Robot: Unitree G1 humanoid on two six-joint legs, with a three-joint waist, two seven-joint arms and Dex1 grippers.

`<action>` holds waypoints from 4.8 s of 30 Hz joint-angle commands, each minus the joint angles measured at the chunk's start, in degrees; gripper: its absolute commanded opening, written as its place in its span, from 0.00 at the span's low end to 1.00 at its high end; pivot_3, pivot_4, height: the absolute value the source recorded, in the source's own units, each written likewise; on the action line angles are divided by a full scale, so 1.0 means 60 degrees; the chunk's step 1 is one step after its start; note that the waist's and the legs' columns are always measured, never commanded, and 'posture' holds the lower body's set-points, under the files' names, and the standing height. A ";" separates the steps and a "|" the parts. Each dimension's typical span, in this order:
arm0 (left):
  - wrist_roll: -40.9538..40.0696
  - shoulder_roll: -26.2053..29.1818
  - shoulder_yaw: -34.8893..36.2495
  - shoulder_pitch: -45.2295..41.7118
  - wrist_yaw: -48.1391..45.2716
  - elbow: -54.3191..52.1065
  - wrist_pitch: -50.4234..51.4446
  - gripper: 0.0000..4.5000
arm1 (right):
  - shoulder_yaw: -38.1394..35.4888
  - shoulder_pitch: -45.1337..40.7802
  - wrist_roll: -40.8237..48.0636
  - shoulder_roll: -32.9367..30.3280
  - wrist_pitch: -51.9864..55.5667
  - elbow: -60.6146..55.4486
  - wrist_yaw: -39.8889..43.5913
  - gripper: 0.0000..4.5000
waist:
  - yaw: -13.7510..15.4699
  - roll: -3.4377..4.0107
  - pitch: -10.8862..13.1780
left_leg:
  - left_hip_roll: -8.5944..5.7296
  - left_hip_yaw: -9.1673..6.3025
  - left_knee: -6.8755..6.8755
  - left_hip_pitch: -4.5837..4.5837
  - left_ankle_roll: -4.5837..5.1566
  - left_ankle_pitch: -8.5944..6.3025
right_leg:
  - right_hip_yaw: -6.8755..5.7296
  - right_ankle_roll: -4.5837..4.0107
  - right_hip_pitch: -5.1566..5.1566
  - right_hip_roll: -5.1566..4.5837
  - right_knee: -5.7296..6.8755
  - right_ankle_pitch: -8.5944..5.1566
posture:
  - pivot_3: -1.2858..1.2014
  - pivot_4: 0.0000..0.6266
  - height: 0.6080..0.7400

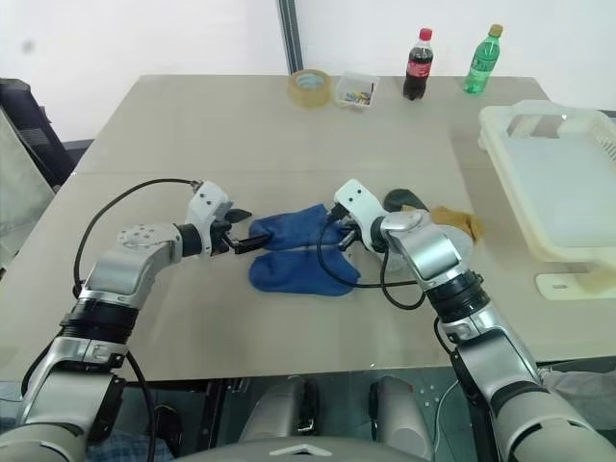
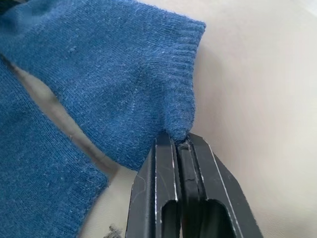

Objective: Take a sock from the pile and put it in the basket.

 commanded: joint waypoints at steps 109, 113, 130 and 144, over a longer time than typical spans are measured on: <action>-0.4478 -0.0522 0.2259 0.2069 0.1915 -0.3437 0.5322 0.99 | 0.1966 0.3645 -0.2300 -0.0514 -0.4463 -0.1959 -0.0962 0.49 | 0.0049 -0.0053 -0.0029 | 0.0010 -0.0019 0.0001 0.0050 -0.0032 0.0020 | 0.0003 -0.0009 0.0045 -0.0002 -0.0008 -0.0006 | 0.52 0.24 0.96; -0.5091 -0.0539 0.2175 0.1962 0.1277 -0.3204 0.6079 0.99 | 0.1942 0.3612 -0.2411 -0.0457 -0.4513 -0.1858 -0.0933 0.49 | 0.0038 -0.0051 -0.0029 | 0.0012 -0.0012 -0.0013 0.0109 -0.0024 0.0014 | 0.0007 -0.0017 0.0093 -0.0005 -0.0013 -0.0012 | 0.52 0.24 0.96; -0.8615 -0.1765 0.4871 0.0257 0.1517 -0.1305 0.9321 0.99 | 0.1962 0.3510 -0.2950 -0.0434 -0.4896 -0.1675 -0.0645 0.49 | 0.0020 -0.0064 -0.0024 | 0.0006 -0.0026 -0.0013 0.0129 -0.0025 0.0015 | -0.0003 -0.0007 0.0126 -0.0063 -0.0014 -0.0007 | 0.52 0.24 0.96; -0.9510 -0.2617 0.5077 0.0377 0.2486 -0.1638 0.9751 0.99 | 0.1114 0.3293 -0.2792 -0.0773 -0.3433 -0.3031 -0.0032 0.49 | 0.0061 -0.0063 -0.0014 | -0.0004 -0.0035 -0.0013 0.0123 -0.0048 0.0025 | 0.0004 -0.0026 0.0132 -0.0093 -0.0020 -0.0016 | 0.52 0.24 0.96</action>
